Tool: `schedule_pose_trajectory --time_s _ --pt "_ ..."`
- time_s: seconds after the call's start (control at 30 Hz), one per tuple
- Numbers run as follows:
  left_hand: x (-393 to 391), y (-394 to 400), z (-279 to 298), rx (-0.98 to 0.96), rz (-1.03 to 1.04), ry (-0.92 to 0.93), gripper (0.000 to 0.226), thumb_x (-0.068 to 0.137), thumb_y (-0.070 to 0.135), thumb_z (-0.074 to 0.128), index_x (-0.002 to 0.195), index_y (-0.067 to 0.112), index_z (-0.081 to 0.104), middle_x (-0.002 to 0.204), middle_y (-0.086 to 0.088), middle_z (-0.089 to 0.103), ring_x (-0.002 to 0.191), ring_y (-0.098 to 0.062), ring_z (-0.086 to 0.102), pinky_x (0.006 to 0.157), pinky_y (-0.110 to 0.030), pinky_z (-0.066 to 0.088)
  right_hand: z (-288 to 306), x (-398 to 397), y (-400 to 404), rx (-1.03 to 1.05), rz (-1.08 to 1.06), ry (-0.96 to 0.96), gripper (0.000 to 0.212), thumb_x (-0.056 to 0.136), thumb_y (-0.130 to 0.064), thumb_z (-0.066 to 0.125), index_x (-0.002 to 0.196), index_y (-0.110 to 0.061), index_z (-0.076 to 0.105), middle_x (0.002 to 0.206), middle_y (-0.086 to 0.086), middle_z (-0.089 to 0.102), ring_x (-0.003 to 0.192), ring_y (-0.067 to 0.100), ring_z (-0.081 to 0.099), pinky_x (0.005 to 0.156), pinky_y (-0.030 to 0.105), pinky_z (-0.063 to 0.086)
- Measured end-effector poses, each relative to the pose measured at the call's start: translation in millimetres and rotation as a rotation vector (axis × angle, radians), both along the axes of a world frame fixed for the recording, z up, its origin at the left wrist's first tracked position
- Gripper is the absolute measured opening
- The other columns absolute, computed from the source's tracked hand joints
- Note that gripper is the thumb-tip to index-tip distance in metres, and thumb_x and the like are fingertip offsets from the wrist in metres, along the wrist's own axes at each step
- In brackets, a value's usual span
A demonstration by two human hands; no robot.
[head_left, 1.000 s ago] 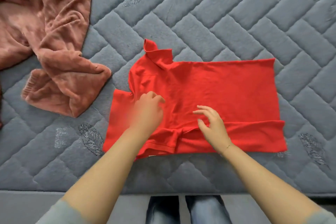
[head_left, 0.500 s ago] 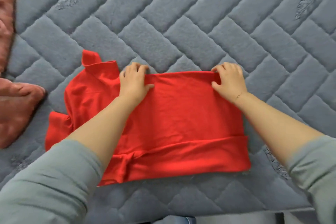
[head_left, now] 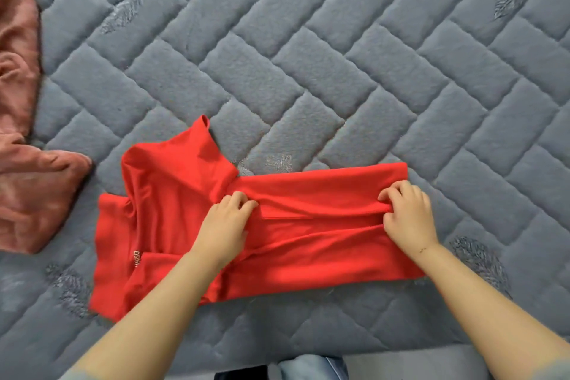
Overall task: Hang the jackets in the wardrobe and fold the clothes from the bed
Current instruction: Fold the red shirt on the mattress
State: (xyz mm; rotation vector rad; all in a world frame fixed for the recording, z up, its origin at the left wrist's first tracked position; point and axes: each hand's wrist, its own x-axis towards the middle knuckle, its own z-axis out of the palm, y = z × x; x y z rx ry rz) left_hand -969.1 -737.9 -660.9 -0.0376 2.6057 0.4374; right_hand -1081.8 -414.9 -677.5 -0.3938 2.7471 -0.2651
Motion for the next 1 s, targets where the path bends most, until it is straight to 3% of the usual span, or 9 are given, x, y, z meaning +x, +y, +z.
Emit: schedule_pose_trajectory --time_s 0.2,0.3,0.4,0.5,0.63,0.77,0.83,0.93,1.0 --pt "-8.6 -28.6 18.6 0.298 0.361 0.337 0.030 0.077 0.005 0.054 0.100 0.012 0.071 0.101 -0.002 0.070 0.095 -0.023 0.064 0.086 -0.038 0.049 22.3 20.5 -52.6 -0.181 -0.106 0.037 0.036 0.066 0.002 0.055 0.096 -0.009 0.071 0.104 0.010 0.064 0.099 0.032 0.057 0.092 0.044 0.042" --pt "-21.1 -81.4 20.5 0.206 0.646 0.505 0.026 0.080 -0.001 0.056 0.101 0.007 0.068 0.100 -0.010 0.068 0.094 -0.027 0.062 0.089 -0.038 0.046 26.3 30.6 -111.6 -0.465 -0.120 -0.185 0.031 0.075 0.009 0.058 0.097 -0.008 0.072 0.101 0.008 0.067 0.097 0.025 0.062 0.092 0.038 0.046" --pt "-42.4 -130.1 3.0 0.083 0.805 0.372 0.027 0.087 0.011 0.061 0.114 0.004 0.064 0.110 -0.017 0.065 0.106 -0.034 0.058 0.097 -0.043 0.043 14.3 42.6 -183.1 -0.527 -0.169 -0.440 0.018 0.088 -0.012 0.066 0.105 -0.009 0.072 0.104 0.004 0.071 0.095 0.019 0.064 0.091 0.032 0.046" --pt "-71.1 -154.0 -15.0 0.079 0.731 0.056 0.051 0.091 0.043 0.061 0.132 0.016 0.051 0.127 -0.004 0.060 0.126 -0.027 0.049 0.107 -0.046 0.035 -1.2 53.9 -245.0 -0.578 -0.380 -0.597 0.033 0.087 -0.034 0.072 0.107 -0.008 0.068 0.092 0.003 0.067 0.088 0.015 0.060 0.082 0.026 0.045" --pt "-90.6 -166.0 -31.2 -0.026 0.574 -0.091 0.061 0.082 0.062 0.062 0.130 0.026 0.048 0.113 0.004 0.063 0.118 -0.018 0.050 0.106 -0.047 0.025 -12.1 50.6 -290.2 -0.786 -0.765 -0.665 0.023 0.083 -0.035 0.076 0.074 -0.018 0.063 0.066 -0.003 0.060 0.065 0.013 0.054 0.065 0.031 0.042" --pt "-70.9 -172.6 -24.2 0.371 0.630 -0.052 0.029 0.088 0.036 0.069 0.101 0.011 0.067 0.069 0.005 0.053 0.076 -0.024 0.059 0.086 -0.040 0.043 -6.7 56.5 -298.6 -0.879 -0.637 -0.522 0.013 0.083 -0.015 0.075 0.077 -0.017 0.064 0.075 0.004 0.065 0.069 0.012 0.054 0.071 0.034 0.045" --pt "-43.2 -179.7 -8.1 0.395 0.576 0.163 0.017 0.089 0.023 0.069 0.092 0.006 0.069 0.064 0.007 0.042 0.062 -0.006 0.046 0.070 -0.028 0.037 0.9 65.5 -286.9 -0.910 -0.473 -0.405 0.010 0.083 -0.010 0.075 0.086 -0.009 0.066 0.087 0.010 0.067 0.078 0.012 0.056 0.077 0.030 0.046" --pt "21.8 -183.3 22.8 0.459 0.462 0.415 0.011 0.089 0.015 0.066 0.088 0.005 0.065 0.087 0.002 0.050 0.083 0.005 0.048 0.078 -0.014 0.038 11.6 84.2 -260.2 -0.955 -0.230 -0.396 0.012 0.083 -0.011 0.076 0.091 -0.012 0.067 0.084 -0.011 0.065 0.078 0.000 0.056 0.077 0.020 0.045" --pt "73.0 -176.6 33.5 0.439 0.390 0.395 0.021 0.089 0.023 0.061 0.086 0.003 0.063 0.104 0.002 0.057 0.099 -0.003 0.049 0.090 -0.017 0.037 13.4 97.7 -244.8 -0.848 -0.050 -0.358 0.020 0.080 -0.014 0.079 0.098 -0.012 0.070 0.092 -0.009 0.068 0.085 0.004 0.060 0.082 0.023 0.047"
